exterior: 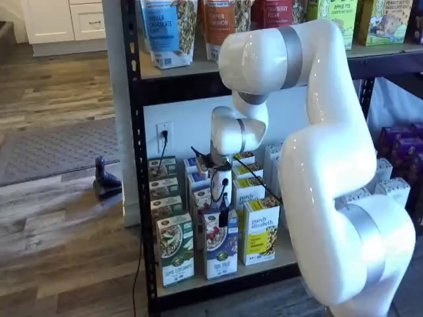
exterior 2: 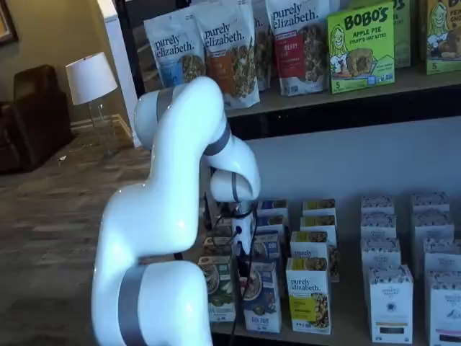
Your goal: Pick up the blue and white box that is on the bottom shelf, the second box from the left
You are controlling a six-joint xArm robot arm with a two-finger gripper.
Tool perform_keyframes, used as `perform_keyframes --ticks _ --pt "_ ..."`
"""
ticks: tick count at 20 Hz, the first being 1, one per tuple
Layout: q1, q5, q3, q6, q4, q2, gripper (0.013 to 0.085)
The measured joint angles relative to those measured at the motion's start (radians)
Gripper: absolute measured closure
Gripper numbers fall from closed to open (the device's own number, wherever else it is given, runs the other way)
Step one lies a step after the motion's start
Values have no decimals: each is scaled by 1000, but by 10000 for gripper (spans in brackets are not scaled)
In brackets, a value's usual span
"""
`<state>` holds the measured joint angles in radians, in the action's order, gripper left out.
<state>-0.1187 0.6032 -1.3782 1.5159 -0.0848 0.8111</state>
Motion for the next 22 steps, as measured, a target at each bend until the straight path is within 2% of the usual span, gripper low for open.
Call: perform_keyframes --ticks 4,9,15,17,22 --pt "-3 29 -60 -8 5 41 130" --pt "-9 7 -100 0 -11 82 130" --pt "-12 -65 -136 52 -75 132 130" --pt "-12 -50 -168 42 -65 152 130" --pt "-13 -4 -252 -16 3 208 130"
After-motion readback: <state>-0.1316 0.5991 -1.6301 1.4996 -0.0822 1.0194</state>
